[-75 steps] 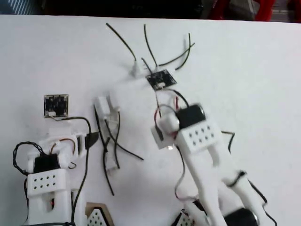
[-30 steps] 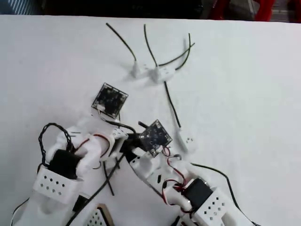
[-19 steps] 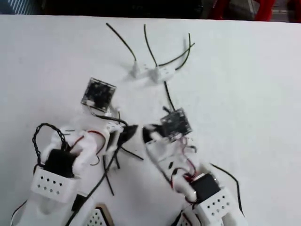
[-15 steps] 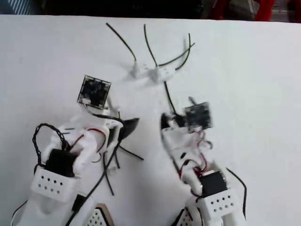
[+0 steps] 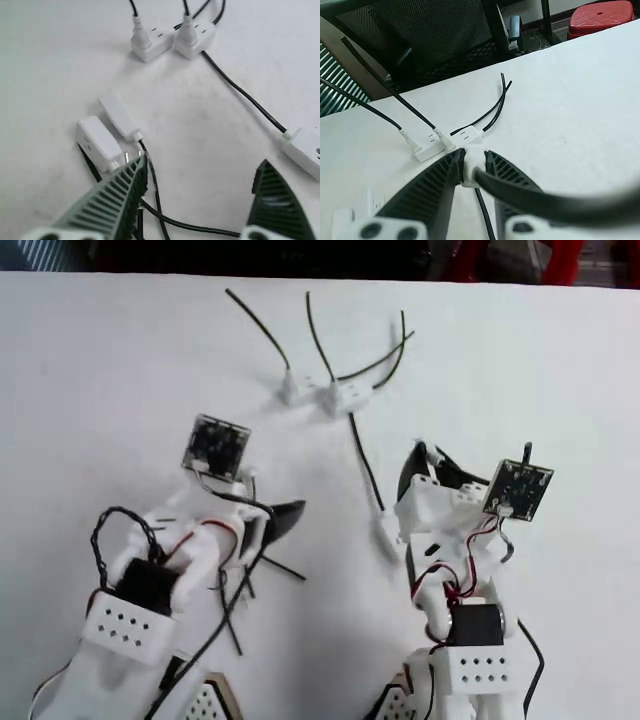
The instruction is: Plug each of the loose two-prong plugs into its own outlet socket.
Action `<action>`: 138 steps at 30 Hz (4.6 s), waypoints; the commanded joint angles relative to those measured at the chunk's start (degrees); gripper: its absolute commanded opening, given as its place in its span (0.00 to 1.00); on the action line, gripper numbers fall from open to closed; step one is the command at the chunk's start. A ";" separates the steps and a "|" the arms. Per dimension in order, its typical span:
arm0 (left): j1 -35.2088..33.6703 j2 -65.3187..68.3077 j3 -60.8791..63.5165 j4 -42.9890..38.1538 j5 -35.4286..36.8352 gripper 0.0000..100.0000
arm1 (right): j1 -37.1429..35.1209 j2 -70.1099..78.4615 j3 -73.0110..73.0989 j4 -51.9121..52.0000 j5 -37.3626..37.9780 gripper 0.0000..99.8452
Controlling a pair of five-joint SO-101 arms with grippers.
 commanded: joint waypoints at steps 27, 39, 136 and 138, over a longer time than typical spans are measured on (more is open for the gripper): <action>-13.41 79.78 -59.78 6.59 -2.99 0.33 | -2.77 -0.40 -0.35 -1.27 -0.18 0.02; -10.86 85.05 -60.48 5.98 -3.69 0.22 | -2.68 -0.57 -0.35 -1.10 -0.18 0.02; 4.53 42.95 -29.27 20.22 -15.56 0.32 | 4.00 -0.40 -4.75 2.77 6.33 0.02; 1.36 42.95 -31.47 21.71 -15.56 0.32 | 2.24 -0.31 -7.82 7.16 9.32 0.02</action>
